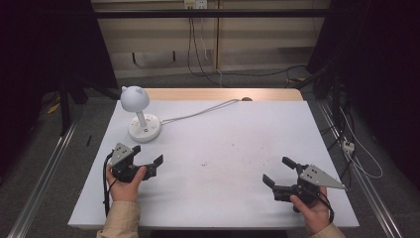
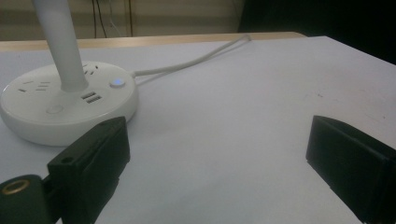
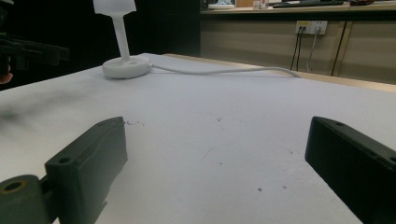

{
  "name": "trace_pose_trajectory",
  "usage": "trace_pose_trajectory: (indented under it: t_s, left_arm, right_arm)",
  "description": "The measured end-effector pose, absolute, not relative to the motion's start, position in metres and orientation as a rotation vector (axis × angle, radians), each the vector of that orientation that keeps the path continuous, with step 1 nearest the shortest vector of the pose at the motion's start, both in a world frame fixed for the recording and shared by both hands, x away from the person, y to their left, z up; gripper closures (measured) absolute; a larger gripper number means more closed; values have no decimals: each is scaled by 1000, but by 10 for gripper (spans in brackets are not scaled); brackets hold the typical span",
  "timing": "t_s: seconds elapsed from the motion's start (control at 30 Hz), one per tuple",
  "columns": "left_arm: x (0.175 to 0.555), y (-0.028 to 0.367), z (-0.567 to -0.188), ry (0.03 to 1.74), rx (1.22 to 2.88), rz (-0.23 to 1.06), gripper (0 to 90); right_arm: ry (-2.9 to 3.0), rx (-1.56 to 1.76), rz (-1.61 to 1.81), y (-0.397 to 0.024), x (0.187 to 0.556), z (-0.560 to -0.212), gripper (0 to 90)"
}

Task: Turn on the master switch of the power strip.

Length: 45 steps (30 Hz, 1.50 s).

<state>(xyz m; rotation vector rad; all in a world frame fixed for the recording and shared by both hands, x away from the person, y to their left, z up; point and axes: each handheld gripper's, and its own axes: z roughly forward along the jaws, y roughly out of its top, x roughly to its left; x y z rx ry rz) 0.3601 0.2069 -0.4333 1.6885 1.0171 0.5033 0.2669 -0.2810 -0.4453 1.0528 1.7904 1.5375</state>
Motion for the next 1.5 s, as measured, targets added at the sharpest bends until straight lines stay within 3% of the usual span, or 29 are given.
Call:
trace_pose_trajectory:
  t_s: [1.5]
  left_arm:
    - [337, 239, -436, 963, 1699, 492, 61]
  right_arm:
    - [1804, 1044, 1527, -281, 266, -446, 51]
